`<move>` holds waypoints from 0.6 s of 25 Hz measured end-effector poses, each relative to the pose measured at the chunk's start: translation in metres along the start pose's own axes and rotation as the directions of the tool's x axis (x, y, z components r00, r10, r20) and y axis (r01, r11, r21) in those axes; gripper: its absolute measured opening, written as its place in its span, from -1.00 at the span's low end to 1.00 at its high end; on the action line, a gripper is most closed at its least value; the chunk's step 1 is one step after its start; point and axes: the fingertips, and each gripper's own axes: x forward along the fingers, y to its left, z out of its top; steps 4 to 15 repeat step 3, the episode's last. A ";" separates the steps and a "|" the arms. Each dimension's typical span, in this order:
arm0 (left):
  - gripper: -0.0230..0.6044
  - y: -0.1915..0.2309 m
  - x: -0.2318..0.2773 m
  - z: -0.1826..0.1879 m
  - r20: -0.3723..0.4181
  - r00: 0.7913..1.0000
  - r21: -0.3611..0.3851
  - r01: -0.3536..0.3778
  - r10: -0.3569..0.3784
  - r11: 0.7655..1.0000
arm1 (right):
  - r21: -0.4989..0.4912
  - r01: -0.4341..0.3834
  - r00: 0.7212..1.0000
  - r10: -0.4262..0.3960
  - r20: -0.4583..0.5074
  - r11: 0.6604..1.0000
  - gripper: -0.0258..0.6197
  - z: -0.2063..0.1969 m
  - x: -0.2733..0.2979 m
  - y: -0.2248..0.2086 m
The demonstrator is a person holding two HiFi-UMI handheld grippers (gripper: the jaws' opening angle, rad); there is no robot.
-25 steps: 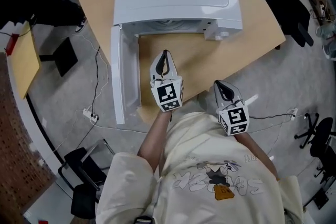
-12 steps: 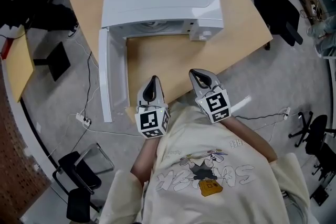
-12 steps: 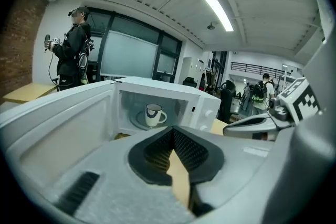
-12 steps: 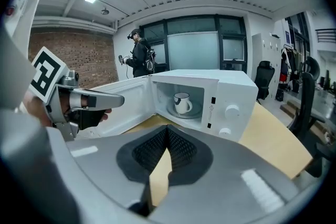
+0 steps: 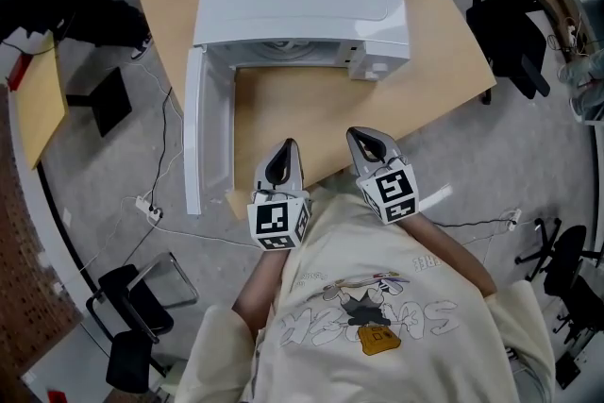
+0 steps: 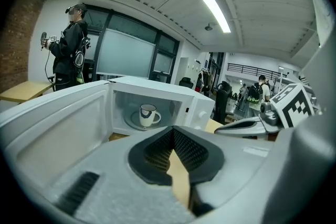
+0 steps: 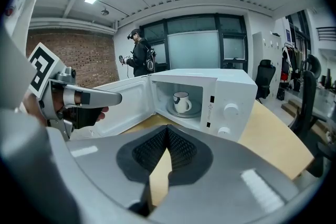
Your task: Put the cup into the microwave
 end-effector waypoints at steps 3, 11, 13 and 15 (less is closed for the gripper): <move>-0.91 -0.001 0.000 -0.001 -0.005 1.000 -0.009 0.007 -0.007 1.000 | 0.002 0.002 1.000 -0.002 -0.003 1.000 -0.91 -0.001 -0.002 0.001; -0.91 -0.001 0.000 -0.001 -0.005 1.000 -0.009 0.007 -0.007 1.000 | 0.002 0.002 1.000 -0.002 -0.003 1.000 -0.91 -0.001 -0.002 0.001; -0.91 -0.001 0.000 -0.001 -0.005 1.000 -0.009 0.007 -0.007 1.000 | 0.002 0.002 1.000 -0.002 -0.003 1.000 -0.91 -0.001 -0.002 0.001; -0.91 -0.001 0.000 -0.001 -0.005 1.000 -0.009 0.007 -0.007 1.000 | 0.002 0.002 1.000 -0.002 -0.003 1.000 -0.91 -0.001 -0.002 0.001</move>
